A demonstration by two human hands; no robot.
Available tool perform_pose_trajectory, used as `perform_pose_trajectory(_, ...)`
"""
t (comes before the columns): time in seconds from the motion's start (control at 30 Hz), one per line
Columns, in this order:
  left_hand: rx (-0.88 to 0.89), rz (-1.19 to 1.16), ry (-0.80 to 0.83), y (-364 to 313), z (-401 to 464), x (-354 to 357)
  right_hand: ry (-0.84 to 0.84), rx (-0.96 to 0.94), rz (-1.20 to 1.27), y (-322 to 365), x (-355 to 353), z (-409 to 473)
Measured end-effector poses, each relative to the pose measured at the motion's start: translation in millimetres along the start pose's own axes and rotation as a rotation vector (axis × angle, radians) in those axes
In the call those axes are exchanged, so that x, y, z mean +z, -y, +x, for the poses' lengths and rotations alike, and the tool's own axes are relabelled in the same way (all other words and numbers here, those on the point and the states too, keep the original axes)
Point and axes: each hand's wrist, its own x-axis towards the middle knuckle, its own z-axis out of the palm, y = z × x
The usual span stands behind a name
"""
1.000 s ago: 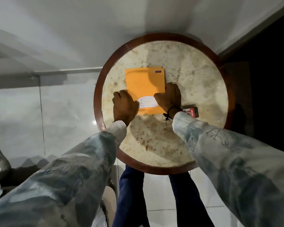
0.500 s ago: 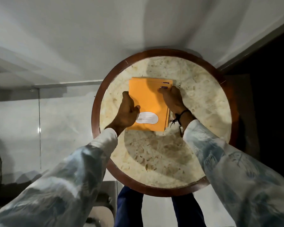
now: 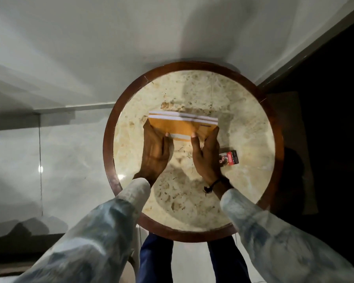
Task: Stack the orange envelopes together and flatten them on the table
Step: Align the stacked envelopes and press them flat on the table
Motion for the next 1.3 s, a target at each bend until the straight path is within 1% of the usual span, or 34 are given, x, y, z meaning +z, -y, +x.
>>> perform_pose_trajectory(0.07,-0.006,0.006,-0.016,0.2,1.8,-2.5,-0.014,-0.009,-0.003,5.7,-2.5,3.8)
perform_pose_trajectory(0.13,-0.017,-0.024,-0.033,-0.8,-1.3,-6.7,-0.071,-0.067,-0.036,14.8,-5.2,11.1)
perform_pose_trajectory(0.2,-0.065,-0.008,-0.057,3.5,-3.2,-7.0,-0.107,-0.067,-0.156,20.7,-4.7,23.4)
perform_pose_trajectory(0.27,-0.225,0.070,-0.057,8.2,-3.3,-4.5,-0.080,0.041,-0.318,21.2,-0.1,38.2)
perform_pose_trajectory(0.33,-0.395,0.116,-0.027,9.7,-2.8,-1.8,-0.013,0.160,-0.437,18.6,7.9,50.6)
perform_pose_trajectory(0.43,-0.550,0.312,-0.018,8.4,3.0,5.2,0.021,0.211,-0.535,9.1,17.9,63.8)
perform_pose_trajectory(0.5,-0.607,0.395,-0.023,8.4,3.2,8.3,0.025,0.212,-0.541,5.0,22.6,66.8)
perform_pose_trajectory(0.67,-0.559,0.305,0.003,14.2,-0.2,5.8,0.000,0.217,-0.475,4.2,22.4,64.9)
perform_pose_trajectory(0.77,-0.596,0.283,0.003,12.1,2.0,6.2,-0.010,0.228,-0.450,6.6,21.2,63.8)
perform_pose_trajectory(0.9,-0.580,0.309,0.002,8.2,1.3,6.5,-0.029,0.259,-0.415,8.4,20.6,63.2)
perform_pose_trajectory(1.1,-0.567,0.375,0.075,5.7,11.3,-0.2,-0.043,0.289,-0.418,6.7,21.2,62.0)
perform_pose_trajectory(1.23,-0.541,0.413,0.109,2.3,15.0,-3.3,-0.043,0.302,-0.374,6.1,18.2,61.3)
perform_pose_trajectory(1.3,-0.540,0.422,0.080,-1.5,12.0,-3.4,-0.058,0.304,-0.315,8.5,8.5,59.4)
